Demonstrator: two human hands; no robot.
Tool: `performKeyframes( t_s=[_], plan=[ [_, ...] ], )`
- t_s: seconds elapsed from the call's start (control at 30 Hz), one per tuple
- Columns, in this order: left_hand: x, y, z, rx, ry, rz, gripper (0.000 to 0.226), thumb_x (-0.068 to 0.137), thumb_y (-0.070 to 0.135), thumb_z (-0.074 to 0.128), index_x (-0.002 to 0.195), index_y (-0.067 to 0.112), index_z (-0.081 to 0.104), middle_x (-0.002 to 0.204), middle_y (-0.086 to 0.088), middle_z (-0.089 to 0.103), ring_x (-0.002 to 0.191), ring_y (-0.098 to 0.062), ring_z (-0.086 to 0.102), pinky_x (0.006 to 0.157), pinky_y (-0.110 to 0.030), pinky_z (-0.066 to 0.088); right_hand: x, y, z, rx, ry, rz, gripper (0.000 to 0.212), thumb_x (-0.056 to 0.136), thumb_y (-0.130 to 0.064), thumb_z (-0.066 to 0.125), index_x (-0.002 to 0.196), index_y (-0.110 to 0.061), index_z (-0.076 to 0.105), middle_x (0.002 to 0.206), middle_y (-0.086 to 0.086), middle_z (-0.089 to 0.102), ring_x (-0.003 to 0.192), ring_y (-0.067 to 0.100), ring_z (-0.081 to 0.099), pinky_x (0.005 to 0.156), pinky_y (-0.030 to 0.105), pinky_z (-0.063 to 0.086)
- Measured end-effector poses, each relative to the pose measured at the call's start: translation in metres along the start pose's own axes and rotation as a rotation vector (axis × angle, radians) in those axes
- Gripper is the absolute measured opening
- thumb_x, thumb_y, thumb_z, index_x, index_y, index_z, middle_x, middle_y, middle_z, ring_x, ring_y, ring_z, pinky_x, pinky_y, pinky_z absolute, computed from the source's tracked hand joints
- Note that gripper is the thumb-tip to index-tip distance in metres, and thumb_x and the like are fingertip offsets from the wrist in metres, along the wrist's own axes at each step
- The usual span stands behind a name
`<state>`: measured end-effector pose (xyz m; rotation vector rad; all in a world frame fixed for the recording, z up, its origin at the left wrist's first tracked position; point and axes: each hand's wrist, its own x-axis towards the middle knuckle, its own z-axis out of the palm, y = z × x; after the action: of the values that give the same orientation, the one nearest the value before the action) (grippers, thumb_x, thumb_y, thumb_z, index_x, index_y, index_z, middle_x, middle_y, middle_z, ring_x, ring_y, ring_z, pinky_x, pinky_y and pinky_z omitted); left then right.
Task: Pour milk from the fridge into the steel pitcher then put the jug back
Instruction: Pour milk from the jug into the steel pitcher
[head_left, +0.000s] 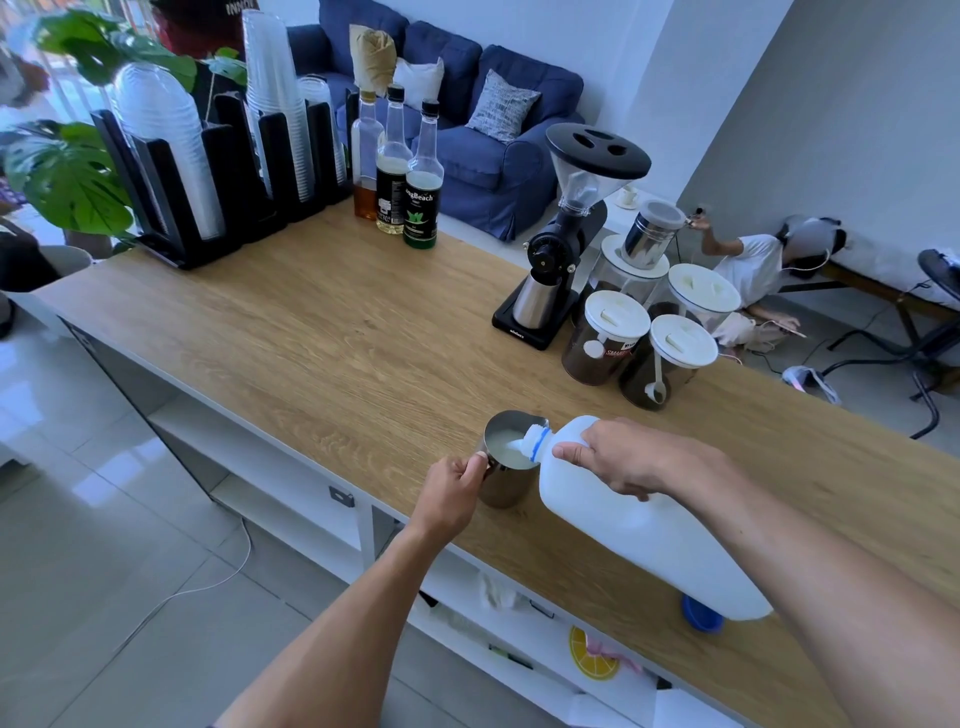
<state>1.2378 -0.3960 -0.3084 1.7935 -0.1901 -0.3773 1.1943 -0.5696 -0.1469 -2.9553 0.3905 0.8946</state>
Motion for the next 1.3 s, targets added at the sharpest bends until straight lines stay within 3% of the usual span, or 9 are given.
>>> performKeyframes(
  t_s=[0.2, 0.3, 0.53, 0.67, 0.83, 1.0, 1.3],
  plan=[
    [-0.0009, 0.0009, -0.0009, -0.016, -0.026, 0.012, 0.048, 0.091, 0.041, 0.042, 0.055, 0.01, 0.039, 0.055, -0.007, 0.03, 0.055, -0.023, 0.023, 0.054, -0.038, 0.019, -0.0027, -0.003, -0.0028, -0.054, -0.037, -0.011, 0.043, 0.099, -0.054, 0.025, 0.066, -0.029, 0.031, 0.091, 0.02, 0.069, 0.064, 0.026, 0.065, 0.061, 0.032, 0.043],
    [-0.0007, 0.0002, -0.0007, -0.014, -0.026, 0.008, 0.048, 0.096, 0.034, 0.043, 0.055, 0.011, 0.039, 0.056, -0.007, 0.03, 0.055, -0.023, 0.023, 0.055, -0.038, 0.02, -0.0022, -0.0023, -0.0023, -0.019, -0.027, -0.004, 0.051, 0.096, -0.06, 0.024, 0.072, -0.019, 0.043, 0.089, 0.019, 0.069, 0.059, 0.024, 0.063, 0.058, 0.032, 0.042],
    [0.0007, -0.0012, 0.0002, -0.026, -0.022, 0.01, 0.047, 0.094, 0.036, 0.042, 0.054, 0.014, 0.033, 0.055, -0.006, 0.029, 0.054, -0.023, 0.021, 0.054, -0.037, 0.017, 0.0016, 0.0008, 0.0008, -0.026, -0.022, -0.008, 0.056, 0.096, -0.06, 0.024, 0.073, -0.015, 0.045, 0.085, 0.019, 0.069, 0.055, 0.024, 0.061, 0.059, 0.032, 0.043],
    [0.0011, -0.0006, 0.0006, -0.036, -0.025, 0.014, 0.045, 0.089, 0.041, 0.041, 0.053, 0.015, 0.033, 0.055, -0.006, 0.031, 0.054, -0.022, 0.022, 0.052, -0.038, 0.017, 0.0047, 0.0043, 0.0022, -0.019, -0.02, -0.005, 0.067, 0.096, -0.062, 0.022, 0.089, -0.004, 0.056, 0.086, 0.021, 0.069, 0.063, 0.029, 0.066, 0.06, 0.033, 0.043],
    [0.0008, -0.001, -0.0002, -0.02, -0.025, 0.017, 0.044, 0.094, 0.035, 0.041, 0.056, 0.013, 0.037, 0.056, -0.006, 0.032, 0.055, -0.022, 0.023, 0.054, -0.038, 0.018, 0.0044, 0.0027, 0.0012, -0.033, -0.018, -0.02, 0.056, 0.097, -0.06, 0.023, 0.075, -0.014, 0.048, 0.083, 0.02, 0.068, 0.061, 0.028, 0.065, 0.061, 0.033, 0.044],
    [0.0009, -0.0006, 0.0008, -0.006, -0.013, 0.017, 0.046, 0.099, 0.027, 0.042, 0.056, 0.014, 0.035, 0.055, -0.006, 0.03, 0.055, -0.022, 0.022, 0.054, -0.036, 0.017, 0.0033, 0.0027, 0.0022, -0.025, -0.017, 0.001, 0.059, 0.095, -0.063, 0.023, 0.077, -0.012, 0.048, 0.076, 0.017, 0.068, 0.055, 0.023, 0.061, 0.057, 0.031, 0.042],
    [0.0007, -0.0023, 0.0007, -0.027, -0.017, 0.002, 0.055, 0.09, 0.042, 0.042, 0.054, 0.0, 0.038, 0.057, -0.007, 0.032, 0.054, -0.022, 0.024, 0.053, -0.035, 0.018, 0.0018, 0.0011, 0.0012, -0.017, -0.01, -0.009, 0.051, 0.096, -0.061, 0.023, 0.068, -0.02, 0.035, 0.061, 0.009, 0.055, 0.049, 0.021, 0.058, 0.059, 0.032, 0.041]
  ],
)
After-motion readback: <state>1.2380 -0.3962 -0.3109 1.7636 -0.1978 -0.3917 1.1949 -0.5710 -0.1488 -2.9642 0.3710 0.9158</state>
